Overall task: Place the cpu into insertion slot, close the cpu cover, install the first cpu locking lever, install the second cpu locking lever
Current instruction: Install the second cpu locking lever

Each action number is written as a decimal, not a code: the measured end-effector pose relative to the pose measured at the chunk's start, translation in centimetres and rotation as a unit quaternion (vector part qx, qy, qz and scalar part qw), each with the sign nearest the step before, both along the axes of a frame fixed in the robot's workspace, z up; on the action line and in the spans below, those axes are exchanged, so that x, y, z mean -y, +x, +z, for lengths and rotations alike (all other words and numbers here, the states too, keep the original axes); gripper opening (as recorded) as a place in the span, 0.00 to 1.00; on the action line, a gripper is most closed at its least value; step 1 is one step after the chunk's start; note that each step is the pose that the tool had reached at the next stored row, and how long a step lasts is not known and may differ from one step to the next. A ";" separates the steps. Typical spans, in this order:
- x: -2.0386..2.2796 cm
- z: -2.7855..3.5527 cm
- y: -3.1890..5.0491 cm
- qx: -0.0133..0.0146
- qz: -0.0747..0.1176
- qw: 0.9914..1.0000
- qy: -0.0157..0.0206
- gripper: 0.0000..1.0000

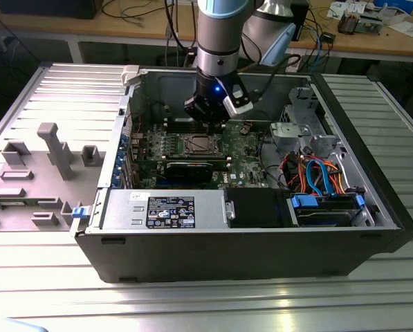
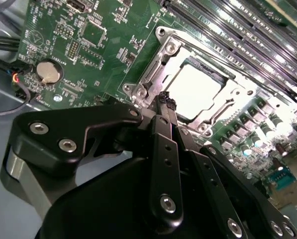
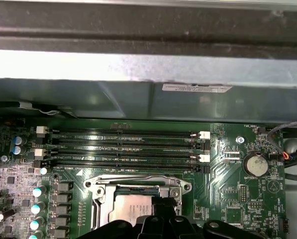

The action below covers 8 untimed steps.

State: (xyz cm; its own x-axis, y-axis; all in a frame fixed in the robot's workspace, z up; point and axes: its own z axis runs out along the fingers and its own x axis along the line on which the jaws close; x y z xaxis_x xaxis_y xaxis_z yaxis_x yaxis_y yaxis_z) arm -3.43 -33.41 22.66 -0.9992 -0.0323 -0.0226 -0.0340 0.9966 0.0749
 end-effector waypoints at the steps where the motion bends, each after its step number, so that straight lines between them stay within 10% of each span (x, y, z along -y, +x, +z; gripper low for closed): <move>1: 0.03 -0.01 0.00 0.000 0.000 1.000 0.000 0.11; 6: 0.59 -0.03 0.00 0.000 0.000 1.000 -0.003 0.11; 8: 0.70 0.03 0.00 0.000 0.000 1.000 -0.019 0.11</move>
State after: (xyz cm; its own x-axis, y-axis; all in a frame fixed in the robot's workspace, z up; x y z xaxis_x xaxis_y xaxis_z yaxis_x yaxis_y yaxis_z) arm -3.43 -34.11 22.70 -0.9992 -0.0331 -0.0213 -0.0339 0.9987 0.0374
